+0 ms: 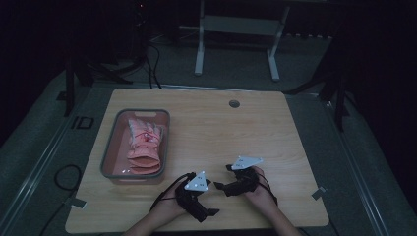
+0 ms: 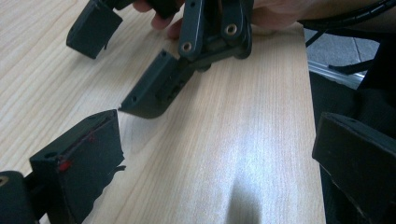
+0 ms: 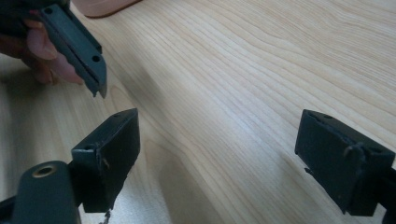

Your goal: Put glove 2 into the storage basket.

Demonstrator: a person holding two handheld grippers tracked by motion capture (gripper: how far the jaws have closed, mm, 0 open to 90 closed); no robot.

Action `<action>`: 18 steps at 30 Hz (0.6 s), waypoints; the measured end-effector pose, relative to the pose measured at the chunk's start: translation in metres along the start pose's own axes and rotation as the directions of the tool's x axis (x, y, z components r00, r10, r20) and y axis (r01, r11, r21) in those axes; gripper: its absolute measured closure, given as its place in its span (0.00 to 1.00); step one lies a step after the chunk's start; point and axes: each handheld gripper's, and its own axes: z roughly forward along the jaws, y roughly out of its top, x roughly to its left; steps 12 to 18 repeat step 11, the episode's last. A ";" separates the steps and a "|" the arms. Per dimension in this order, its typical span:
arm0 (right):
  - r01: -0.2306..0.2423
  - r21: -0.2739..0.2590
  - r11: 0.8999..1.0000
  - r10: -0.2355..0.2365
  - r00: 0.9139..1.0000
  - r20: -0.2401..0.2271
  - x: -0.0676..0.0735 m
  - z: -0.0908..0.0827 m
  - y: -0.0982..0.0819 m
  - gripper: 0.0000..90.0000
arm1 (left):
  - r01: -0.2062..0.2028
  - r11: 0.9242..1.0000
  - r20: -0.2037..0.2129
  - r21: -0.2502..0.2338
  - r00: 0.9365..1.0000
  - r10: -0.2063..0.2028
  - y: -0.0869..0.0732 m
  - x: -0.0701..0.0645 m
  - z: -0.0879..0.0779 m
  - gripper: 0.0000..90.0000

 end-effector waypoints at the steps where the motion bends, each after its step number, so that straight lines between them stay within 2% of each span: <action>1: 0.001 -0.004 1.000 -0.001 1.000 0.000 -0.001 0.000 0.000 0.16 | 0.002 1.000 0.003 0.003 1.000 -0.002 0.000 0.000 0.000 0.02; 18: -0.003 -0.003 1.000 0.004 1.000 0.007 -0.003 0.001 -0.002 0.16 | 0.005 1.000 0.003 -0.002 1.000 -0.005 -0.001 0.001 0.001 0.02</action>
